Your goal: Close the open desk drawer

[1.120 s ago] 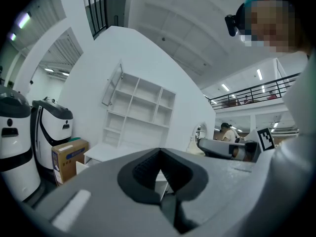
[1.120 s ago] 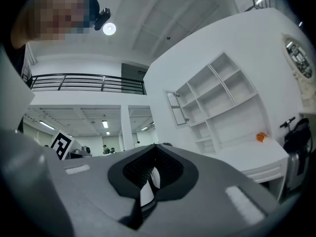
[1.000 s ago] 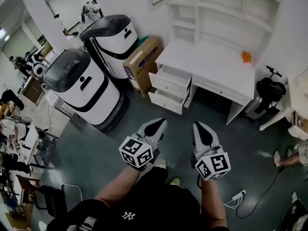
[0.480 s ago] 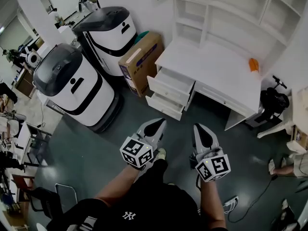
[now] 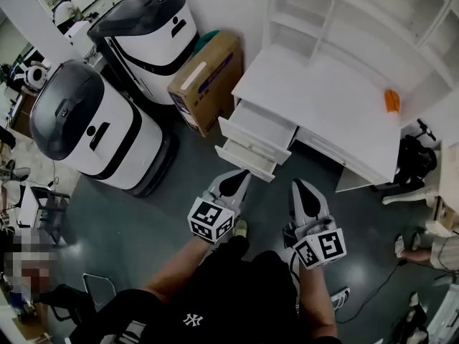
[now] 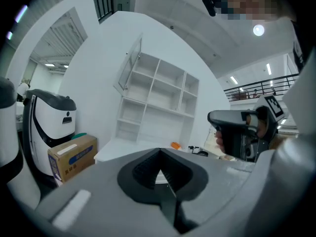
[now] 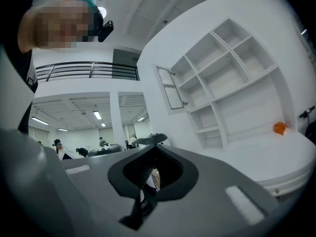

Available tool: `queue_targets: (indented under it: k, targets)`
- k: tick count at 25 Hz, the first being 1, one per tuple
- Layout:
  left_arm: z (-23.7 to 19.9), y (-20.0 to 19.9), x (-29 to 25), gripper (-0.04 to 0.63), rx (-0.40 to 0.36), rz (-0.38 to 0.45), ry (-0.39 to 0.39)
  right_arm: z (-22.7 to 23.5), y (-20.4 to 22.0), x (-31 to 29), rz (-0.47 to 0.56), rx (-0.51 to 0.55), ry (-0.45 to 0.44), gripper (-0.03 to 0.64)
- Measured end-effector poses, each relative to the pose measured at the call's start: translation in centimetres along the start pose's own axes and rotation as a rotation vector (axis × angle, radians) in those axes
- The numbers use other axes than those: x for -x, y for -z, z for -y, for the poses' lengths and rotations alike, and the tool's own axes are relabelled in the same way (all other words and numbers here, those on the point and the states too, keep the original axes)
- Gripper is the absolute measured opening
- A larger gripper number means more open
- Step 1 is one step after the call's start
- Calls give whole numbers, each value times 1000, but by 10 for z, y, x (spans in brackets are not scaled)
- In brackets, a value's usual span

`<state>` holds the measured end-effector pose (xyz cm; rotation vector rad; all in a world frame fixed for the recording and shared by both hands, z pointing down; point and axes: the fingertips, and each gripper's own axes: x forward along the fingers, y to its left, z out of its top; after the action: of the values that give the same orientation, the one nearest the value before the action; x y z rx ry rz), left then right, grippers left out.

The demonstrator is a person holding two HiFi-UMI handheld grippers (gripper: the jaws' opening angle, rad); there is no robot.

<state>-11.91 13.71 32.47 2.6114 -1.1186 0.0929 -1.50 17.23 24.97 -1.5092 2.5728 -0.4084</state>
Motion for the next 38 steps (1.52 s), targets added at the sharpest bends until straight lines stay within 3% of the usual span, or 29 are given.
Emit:
queue_targets:
  k: [10, 15, 21, 27, 38]
  targets:
    - [-71, 65, -78, 0, 1, -67, -34, 58, 36, -72, -70, -12, -12, 23]
    - [-103, 120, -123, 0, 0, -104, -49, 98, 73, -108, -90, -8, -41, 23]
    - [-147, 189, -163, 29, 60, -159, -124, 140, 125, -143, -137, 5, -60, 23]
    - [-172, 246, -191, 54, 58, -205, -161, 174, 174, -159, -168, -8, -44, 23]
    - [-218, 325, -227, 87, 9, -270, -202, 193, 208, -170, -154, -39, -51, 23]
